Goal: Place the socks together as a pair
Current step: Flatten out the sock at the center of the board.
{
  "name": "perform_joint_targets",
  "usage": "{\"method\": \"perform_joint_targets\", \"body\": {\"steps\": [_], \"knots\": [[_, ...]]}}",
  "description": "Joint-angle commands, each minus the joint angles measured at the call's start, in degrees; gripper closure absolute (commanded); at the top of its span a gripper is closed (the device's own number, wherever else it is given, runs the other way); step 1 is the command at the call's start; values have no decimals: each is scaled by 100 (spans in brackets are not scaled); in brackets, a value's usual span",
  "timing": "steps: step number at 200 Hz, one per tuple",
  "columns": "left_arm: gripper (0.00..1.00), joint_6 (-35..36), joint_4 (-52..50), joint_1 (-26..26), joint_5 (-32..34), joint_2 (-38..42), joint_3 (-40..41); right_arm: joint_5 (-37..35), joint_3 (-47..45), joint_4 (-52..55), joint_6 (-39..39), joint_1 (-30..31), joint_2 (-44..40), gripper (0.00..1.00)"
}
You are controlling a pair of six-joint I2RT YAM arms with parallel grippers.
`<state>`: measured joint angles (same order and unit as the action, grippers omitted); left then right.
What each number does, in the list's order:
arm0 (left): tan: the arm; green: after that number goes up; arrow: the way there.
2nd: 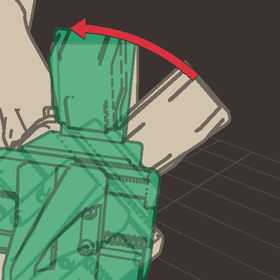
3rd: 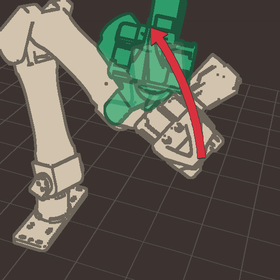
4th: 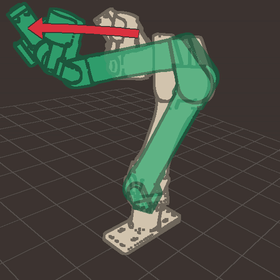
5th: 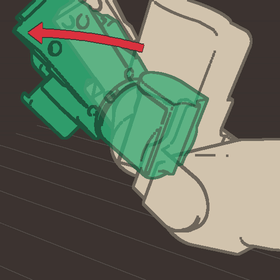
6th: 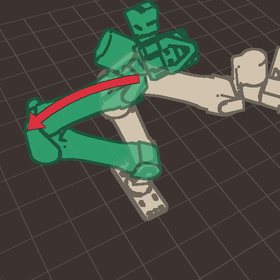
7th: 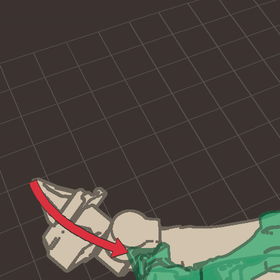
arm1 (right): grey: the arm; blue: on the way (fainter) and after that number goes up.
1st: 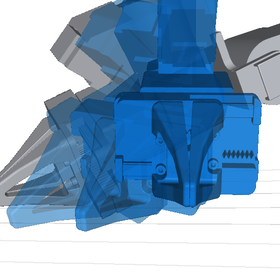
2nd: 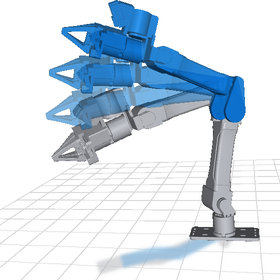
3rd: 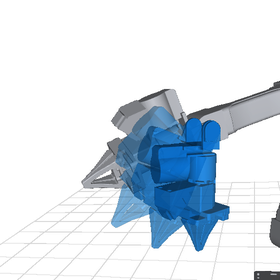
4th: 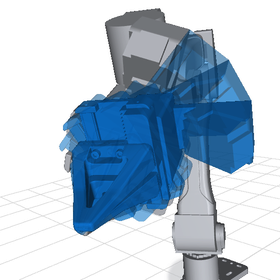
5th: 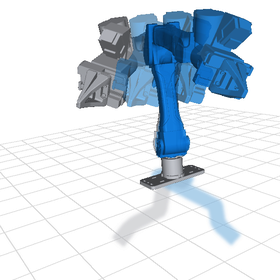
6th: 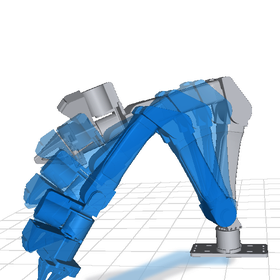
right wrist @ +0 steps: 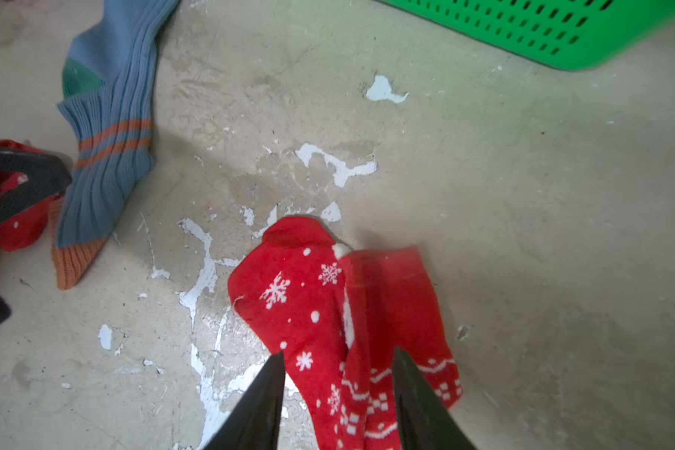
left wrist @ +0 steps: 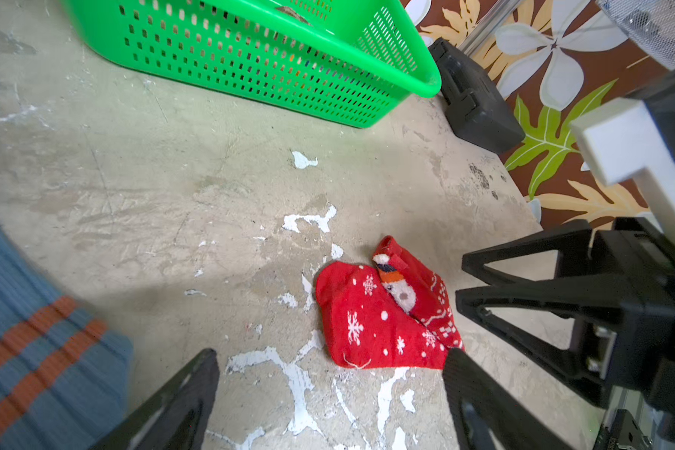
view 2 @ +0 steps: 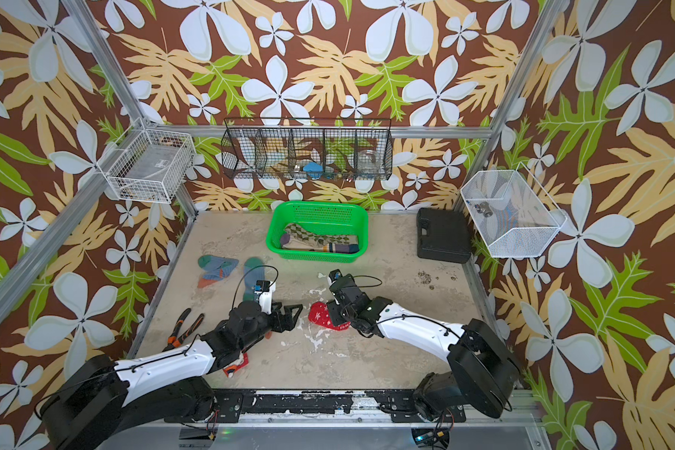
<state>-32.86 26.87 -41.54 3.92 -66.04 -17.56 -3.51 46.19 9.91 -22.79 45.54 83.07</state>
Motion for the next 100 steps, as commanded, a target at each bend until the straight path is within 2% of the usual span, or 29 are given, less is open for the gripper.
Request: {"method": "perform_joint_targets", "body": {"steps": [1,42,54,76,100], "knots": [[8,-84,423,-3,-211,-283,32,-42,186,16,301,-9,351,53],[8,-153,661,-3,-457,-804,8,-110,560,-73,397,-3,1008,59],[8,-128,670,-3,-484,-953,-47,-116,640,-68,424,2,1139,66],[9,-148,815,-3,-562,-1230,-90,-139,701,-98,410,4,1199,86],[9,-168,961,-20,-594,-1528,-121,-320,610,-88,355,-7,788,98]]}}
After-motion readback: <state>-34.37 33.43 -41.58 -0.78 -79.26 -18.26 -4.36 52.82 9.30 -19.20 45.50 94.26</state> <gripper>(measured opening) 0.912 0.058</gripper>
